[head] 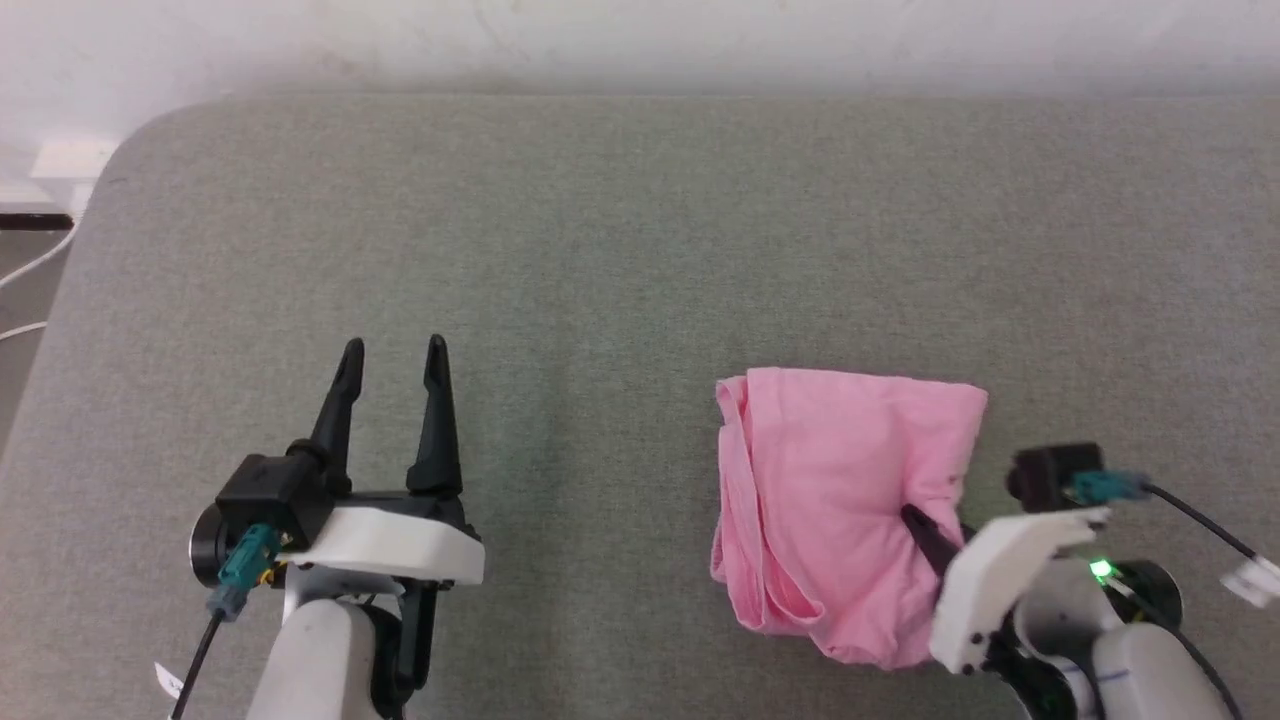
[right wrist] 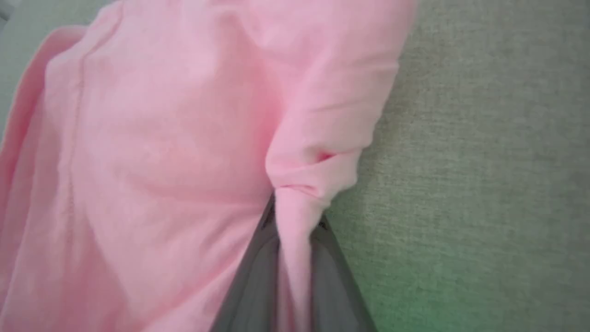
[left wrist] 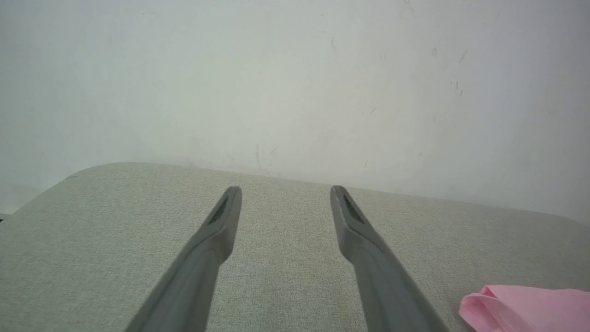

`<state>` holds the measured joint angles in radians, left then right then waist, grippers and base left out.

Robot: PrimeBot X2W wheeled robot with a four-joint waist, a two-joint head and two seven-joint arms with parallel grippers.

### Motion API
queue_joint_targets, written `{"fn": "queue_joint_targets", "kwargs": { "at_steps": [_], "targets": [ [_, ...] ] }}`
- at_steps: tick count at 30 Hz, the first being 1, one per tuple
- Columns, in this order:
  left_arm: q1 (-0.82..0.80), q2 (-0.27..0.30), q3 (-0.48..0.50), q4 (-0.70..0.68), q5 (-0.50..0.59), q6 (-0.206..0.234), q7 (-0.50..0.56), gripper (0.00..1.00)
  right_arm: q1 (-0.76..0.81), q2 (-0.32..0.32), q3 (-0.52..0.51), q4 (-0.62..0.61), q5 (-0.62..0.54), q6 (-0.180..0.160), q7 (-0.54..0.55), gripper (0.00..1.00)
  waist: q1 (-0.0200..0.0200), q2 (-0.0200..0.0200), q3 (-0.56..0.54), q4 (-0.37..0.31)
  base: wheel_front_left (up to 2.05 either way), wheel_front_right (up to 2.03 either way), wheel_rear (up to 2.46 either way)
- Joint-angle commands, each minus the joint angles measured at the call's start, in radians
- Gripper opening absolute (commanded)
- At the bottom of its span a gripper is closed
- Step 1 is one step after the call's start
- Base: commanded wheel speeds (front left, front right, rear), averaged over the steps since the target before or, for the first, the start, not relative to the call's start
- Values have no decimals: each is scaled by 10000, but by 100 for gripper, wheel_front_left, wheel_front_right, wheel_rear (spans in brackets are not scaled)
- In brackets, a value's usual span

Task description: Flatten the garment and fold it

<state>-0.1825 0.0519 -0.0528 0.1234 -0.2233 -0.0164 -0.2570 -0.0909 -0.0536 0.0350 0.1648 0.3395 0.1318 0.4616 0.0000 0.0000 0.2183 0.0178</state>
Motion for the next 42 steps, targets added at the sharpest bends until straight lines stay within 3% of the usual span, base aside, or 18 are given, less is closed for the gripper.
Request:
{"fn": "queue_joint_targets", "kwargs": {
  "at_steps": [1,4,9,14,20,28,33,40,41,42],
  "targets": [
    [-12,-16,44,-68,126,7,-47,100,-114,32,186,67,-343,-11,338,0,0,0,64,-184,0,0,0],
    [10,-14,189,-164,260,-16,-47,100,-674,-391,917,-234,-1092,-11,918,0,0,0,165,-654,0,0,0],
    [-99,39,424,-351,509,-124,-47,100,-2103,-1840,2764,-390,-1391,-11,1274,0,0,0,411,-1745,0,0,0],
    [-448,154,519,-528,748,-258,-47,100,-3888,-3238,4339,54,-1388,-11,722,0,0,0,835,-2982,0,0,0],
    [-996,418,381,-727,1131,-369,-47,100,-5609,-4198,4961,1411,-1457,-11,-273,0,0,0,1657,-4248,0,0,0],
    [-1839,911,169,-1203,1539,-426,287,100,-7000,-5020,4162,3737,-2079,-11,-1597,0,0,0,3022,-4878,0,0,0],
    [-2090,1146,41,-1668,1760,-411,718,100,-7645,-5359,3018,5333,-2562,-11,-2603,0,0,0,3635,-4680,0,0,0],
    [-2097,1328,49,-2192,1801,-319,1029,100,-8383,-5271,1156,7090,-3549,-11,-3973,0,0,0,4072,-4022,0,0,0],
    [-2072,1323,68,-2182,1766,-304,997,100,-8414,-5254,903,7235,-3707,-11,-4124,19,0,0,4037,-3939,0,0,0],
    [-2045,1305,70,-2150,1731,-291,946,100,-8411,-5235,701,7370,-3869,-11,-4256,59,0,0,3972,-3844,0,0,0]
  ]
}}
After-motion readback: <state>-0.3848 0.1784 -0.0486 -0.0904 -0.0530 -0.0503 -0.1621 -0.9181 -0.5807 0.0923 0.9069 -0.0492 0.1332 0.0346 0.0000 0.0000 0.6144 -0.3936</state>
